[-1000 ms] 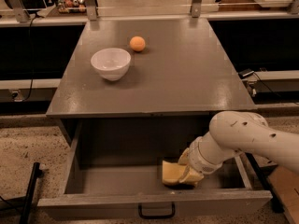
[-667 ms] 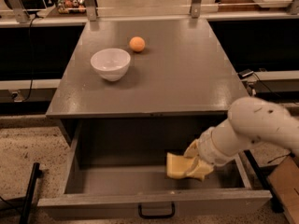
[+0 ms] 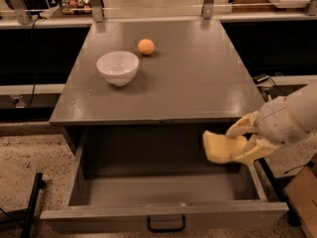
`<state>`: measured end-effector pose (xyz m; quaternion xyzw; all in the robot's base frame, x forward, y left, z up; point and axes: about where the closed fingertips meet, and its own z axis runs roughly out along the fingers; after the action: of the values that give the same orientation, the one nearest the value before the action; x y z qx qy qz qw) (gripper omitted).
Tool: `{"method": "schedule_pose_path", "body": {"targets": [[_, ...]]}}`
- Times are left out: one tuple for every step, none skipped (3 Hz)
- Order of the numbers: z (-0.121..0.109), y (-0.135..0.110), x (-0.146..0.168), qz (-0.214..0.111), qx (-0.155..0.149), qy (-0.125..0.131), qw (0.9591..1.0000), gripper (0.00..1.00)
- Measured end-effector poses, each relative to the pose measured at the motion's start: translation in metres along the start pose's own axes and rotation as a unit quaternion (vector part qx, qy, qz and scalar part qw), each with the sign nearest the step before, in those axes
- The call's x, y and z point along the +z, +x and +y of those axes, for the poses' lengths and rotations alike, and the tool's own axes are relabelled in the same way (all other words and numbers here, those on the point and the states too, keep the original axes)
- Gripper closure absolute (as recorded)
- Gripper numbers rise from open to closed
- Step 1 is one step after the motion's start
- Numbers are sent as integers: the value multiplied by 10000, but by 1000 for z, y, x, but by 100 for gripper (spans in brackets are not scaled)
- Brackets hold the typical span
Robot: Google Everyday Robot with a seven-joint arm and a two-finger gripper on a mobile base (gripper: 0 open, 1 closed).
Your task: Pick sponge from top drawer and place on counter
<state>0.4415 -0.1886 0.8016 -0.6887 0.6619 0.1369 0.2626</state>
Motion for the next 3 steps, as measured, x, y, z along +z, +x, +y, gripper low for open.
{"method": "schedule_pose_path", "body": {"targets": [[-14, -19, -53, 16, -319, 18, 9995, 100], [-47, -36, -83, 320, -440, 211, 9983, 100], [-94, -40, -88, 493, -342, 549, 9967, 100]]}}
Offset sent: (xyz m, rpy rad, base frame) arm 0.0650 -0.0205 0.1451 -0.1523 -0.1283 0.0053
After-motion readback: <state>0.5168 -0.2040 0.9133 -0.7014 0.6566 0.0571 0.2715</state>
